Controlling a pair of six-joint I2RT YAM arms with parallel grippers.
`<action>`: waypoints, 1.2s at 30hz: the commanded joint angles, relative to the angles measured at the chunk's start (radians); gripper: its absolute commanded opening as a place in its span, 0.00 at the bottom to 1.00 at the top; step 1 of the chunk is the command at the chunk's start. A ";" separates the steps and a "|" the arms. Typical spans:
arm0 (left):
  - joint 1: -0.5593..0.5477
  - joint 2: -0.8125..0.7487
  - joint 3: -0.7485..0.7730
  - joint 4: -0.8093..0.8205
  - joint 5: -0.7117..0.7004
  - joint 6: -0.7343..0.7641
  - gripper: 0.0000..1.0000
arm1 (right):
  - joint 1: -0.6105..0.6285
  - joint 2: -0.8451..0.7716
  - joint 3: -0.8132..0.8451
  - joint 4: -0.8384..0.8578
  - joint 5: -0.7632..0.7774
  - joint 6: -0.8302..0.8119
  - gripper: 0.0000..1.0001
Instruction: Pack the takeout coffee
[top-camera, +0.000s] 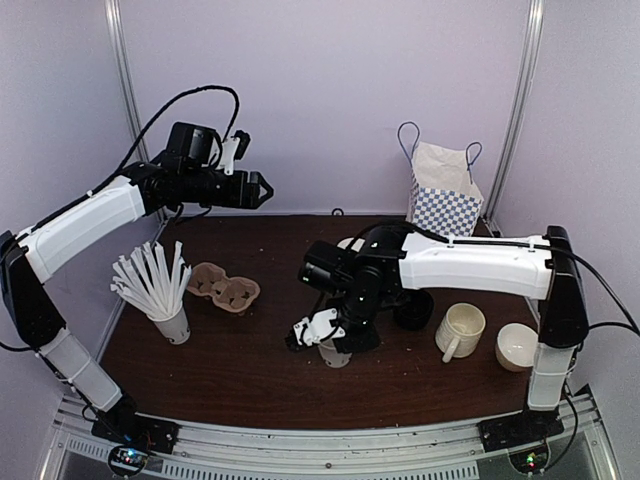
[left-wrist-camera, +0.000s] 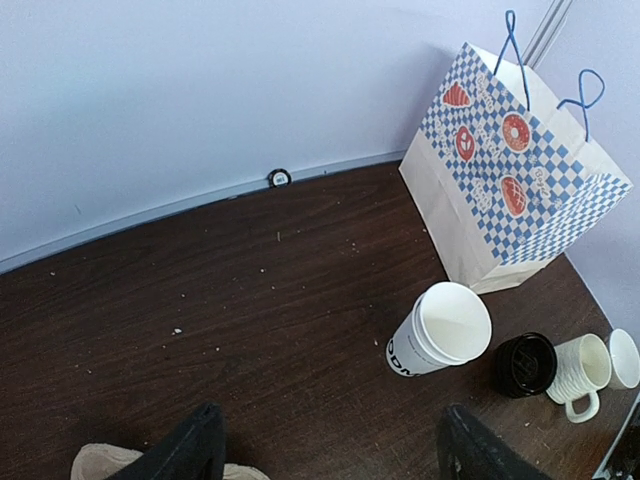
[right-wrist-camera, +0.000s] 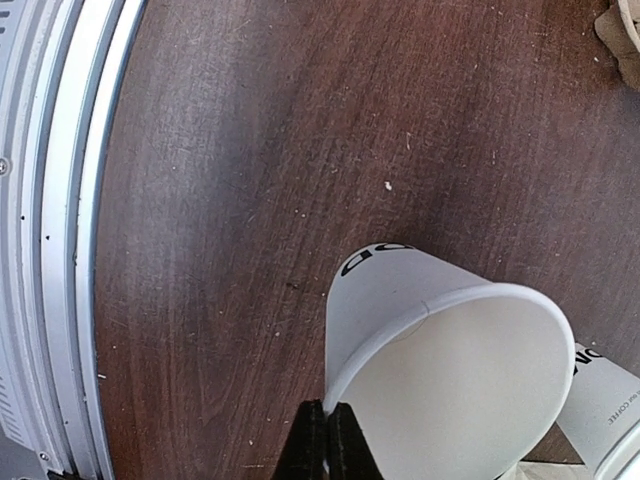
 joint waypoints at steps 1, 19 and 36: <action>-0.002 -0.018 -0.011 0.042 0.006 0.017 0.76 | 0.008 -0.028 -0.033 0.044 0.002 0.026 0.09; -0.003 -0.008 -0.010 0.043 0.025 0.040 0.77 | -0.079 -0.141 0.063 -0.133 -0.094 0.058 0.44; -0.006 0.016 -0.009 0.056 0.121 0.044 0.77 | -0.507 -0.289 -0.291 -0.077 0.091 -0.180 0.35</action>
